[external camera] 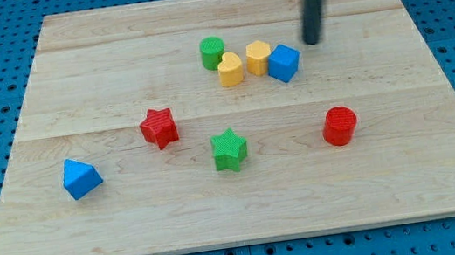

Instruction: Slide red circle to bottom side of the yellow hexagon

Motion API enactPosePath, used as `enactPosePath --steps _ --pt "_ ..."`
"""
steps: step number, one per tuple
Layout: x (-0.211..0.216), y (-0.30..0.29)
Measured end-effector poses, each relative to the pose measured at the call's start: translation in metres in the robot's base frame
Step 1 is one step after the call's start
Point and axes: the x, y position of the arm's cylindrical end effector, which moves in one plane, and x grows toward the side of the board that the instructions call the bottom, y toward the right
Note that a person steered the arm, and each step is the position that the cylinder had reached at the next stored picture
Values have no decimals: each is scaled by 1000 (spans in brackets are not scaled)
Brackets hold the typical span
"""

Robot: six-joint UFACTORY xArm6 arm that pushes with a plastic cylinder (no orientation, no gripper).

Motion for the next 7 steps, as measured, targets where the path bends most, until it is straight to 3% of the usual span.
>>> enactPosePath --steps 1,2,3,4,6,7 --pt "46 82" --pt "130 45" --pt "142 -8" --pt "177 35" --pt "122 -125" --pt "160 -105"
